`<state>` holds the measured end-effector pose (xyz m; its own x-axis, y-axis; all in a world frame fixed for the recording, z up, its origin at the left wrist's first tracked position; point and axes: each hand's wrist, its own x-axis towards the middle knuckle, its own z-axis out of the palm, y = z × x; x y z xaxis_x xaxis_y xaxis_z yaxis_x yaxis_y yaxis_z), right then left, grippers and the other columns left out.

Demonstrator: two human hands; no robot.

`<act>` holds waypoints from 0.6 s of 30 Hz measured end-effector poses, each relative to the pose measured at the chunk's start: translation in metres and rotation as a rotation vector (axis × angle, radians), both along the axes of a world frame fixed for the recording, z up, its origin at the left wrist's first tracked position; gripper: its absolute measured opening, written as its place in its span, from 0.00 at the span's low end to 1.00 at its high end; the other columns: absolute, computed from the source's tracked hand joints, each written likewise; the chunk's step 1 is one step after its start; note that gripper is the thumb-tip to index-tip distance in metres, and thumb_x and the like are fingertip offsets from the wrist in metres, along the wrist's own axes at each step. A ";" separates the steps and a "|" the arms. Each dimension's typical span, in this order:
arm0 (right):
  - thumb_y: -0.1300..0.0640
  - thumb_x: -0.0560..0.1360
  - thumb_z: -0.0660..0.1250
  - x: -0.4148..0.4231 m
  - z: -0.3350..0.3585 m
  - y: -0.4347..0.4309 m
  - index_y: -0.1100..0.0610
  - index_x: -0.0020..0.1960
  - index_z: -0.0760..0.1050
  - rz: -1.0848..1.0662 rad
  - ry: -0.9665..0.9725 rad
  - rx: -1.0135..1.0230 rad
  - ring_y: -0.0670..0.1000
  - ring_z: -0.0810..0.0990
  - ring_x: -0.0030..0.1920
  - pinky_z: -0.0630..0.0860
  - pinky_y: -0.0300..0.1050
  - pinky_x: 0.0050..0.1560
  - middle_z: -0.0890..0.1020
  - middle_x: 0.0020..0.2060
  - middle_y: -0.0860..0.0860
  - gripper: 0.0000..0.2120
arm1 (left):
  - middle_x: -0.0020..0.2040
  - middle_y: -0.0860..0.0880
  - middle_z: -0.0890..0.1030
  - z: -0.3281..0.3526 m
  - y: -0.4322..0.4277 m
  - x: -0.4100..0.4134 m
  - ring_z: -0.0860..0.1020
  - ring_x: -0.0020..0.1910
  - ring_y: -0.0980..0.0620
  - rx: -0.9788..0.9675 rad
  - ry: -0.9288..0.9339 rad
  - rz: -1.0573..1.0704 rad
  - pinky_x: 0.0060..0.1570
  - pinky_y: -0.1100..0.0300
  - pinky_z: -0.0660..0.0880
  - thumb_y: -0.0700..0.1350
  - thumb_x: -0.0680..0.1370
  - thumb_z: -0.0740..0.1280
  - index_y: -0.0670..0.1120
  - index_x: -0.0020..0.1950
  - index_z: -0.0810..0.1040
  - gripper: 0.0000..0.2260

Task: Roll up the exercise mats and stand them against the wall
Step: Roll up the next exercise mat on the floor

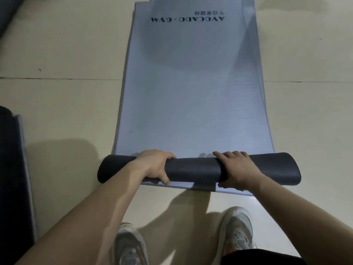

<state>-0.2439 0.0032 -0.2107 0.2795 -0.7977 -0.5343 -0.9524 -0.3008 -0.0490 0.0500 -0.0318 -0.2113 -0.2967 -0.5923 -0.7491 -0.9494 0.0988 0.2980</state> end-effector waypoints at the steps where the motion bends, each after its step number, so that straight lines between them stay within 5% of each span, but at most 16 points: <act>1: 0.38 0.69 0.75 0.001 -0.003 0.016 0.49 0.79 0.57 0.017 0.009 -0.125 0.59 0.74 0.67 0.62 0.60 0.74 0.74 0.69 0.52 0.46 | 0.58 0.58 0.81 0.003 -0.005 0.001 0.80 0.52 0.52 0.053 0.020 0.023 0.44 0.58 0.74 0.58 0.62 0.82 0.63 0.69 0.72 0.37; 3: 0.39 0.66 0.77 0.003 -0.015 0.046 0.53 0.79 0.57 0.002 0.007 -0.285 0.62 0.73 0.67 0.61 0.65 0.72 0.74 0.68 0.57 0.49 | 0.62 0.55 0.81 0.010 -0.016 0.000 0.78 0.57 0.50 0.134 0.052 0.071 0.55 0.53 0.75 0.58 0.63 0.82 0.62 0.70 0.73 0.37; 5: 0.28 0.64 0.73 0.006 -0.020 0.046 0.54 0.80 0.55 -0.010 -0.023 -0.252 0.64 0.71 0.70 0.60 0.67 0.72 0.72 0.70 0.59 0.56 | 0.65 0.54 0.79 0.018 -0.013 -0.002 0.77 0.61 0.48 0.037 0.030 0.099 0.60 0.50 0.73 0.59 0.65 0.81 0.60 0.72 0.73 0.37; 8: 0.18 0.63 0.64 0.006 -0.010 -0.004 0.50 0.82 0.52 -0.055 -0.039 -0.155 0.60 0.64 0.76 0.56 0.64 0.75 0.66 0.75 0.55 0.58 | 0.64 0.49 0.79 0.009 0.027 -0.008 0.76 0.63 0.43 -0.633 -0.143 0.163 0.65 0.45 0.70 0.62 0.69 0.78 0.54 0.68 0.77 0.29; 10: 0.18 0.63 0.62 0.010 -0.003 -0.033 0.50 0.81 0.52 -0.090 -0.036 -0.161 0.60 0.60 0.77 0.53 0.64 0.76 0.63 0.76 0.56 0.57 | 0.70 0.44 0.76 -0.006 0.052 -0.012 0.72 0.71 0.39 -0.849 -0.126 0.212 0.71 0.39 0.67 0.59 0.73 0.76 0.50 0.71 0.76 0.29; 14: 0.25 0.69 0.62 0.021 -0.022 -0.017 0.51 0.78 0.61 -0.093 -0.083 -0.356 0.64 0.65 0.75 0.54 0.66 0.73 0.66 0.75 0.58 0.46 | 0.84 0.47 0.52 -0.022 0.015 -0.005 0.46 0.82 0.41 -0.541 -0.073 0.136 0.79 0.43 0.41 0.76 0.70 0.63 0.51 0.84 0.52 0.50; 18: 0.38 0.60 0.81 0.027 -0.042 -0.032 0.53 0.83 0.48 -0.052 0.079 -0.305 0.64 0.56 0.79 0.50 0.69 0.76 0.59 0.79 0.59 0.63 | 0.84 0.50 0.46 -0.023 -0.042 0.009 0.42 0.83 0.45 -0.369 -0.027 0.031 0.80 0.47 0.41 0.78 0.64 0.67 0.50 0.84 0.45 0.59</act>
<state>-0.2173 -0.0283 -0.2530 0.2010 -0.9367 -0.2867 -0.9642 -0.2408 0.1106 0.0589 -0.0736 -0.2341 -0.2578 -0.8325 -0.4903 -0.9606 0.1664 0.2226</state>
